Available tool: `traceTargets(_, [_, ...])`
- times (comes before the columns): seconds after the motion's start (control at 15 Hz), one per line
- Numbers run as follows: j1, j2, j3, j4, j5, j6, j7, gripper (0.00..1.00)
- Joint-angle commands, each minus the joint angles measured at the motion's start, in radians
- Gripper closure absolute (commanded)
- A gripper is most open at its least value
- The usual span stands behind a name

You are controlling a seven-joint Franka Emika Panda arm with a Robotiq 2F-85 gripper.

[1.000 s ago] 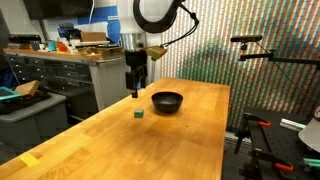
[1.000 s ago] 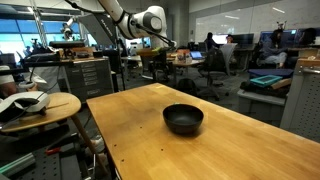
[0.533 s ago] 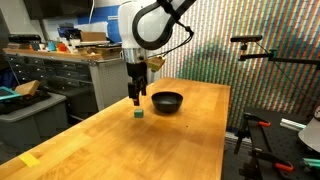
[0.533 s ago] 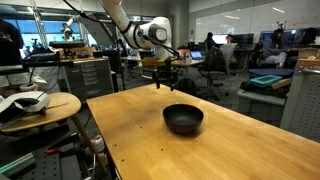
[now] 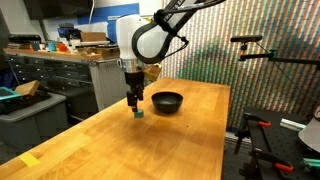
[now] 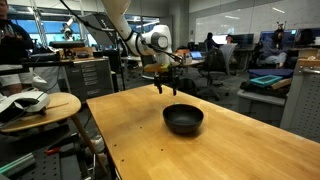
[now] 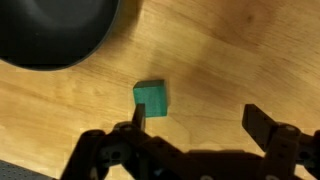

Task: Put the green block in the bowl

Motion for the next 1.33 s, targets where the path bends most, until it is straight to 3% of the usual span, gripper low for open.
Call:
traceTargets(0.0, [0.02,0.054,-0.027,0.05,-0.031,0.018,-0.018,0.0])
traceTargets(0.93, [0.014,0.193,-0.056,0.191,-0.026,-0.002,-0.029,0.0])
traceTargets(1.0, [0.012,0.198,-0.056,0.197,-0.024,-0.008,-0.032,0.03])
traceTargets(1.13, [0.01,0.204,-0.056,0.201,-0.023,-0.013,-0.041,0.26])
traceTargets(1.27, [0.008,0.207,-0.057,0.2,-0.024,-0.015,-0.048,0.38])
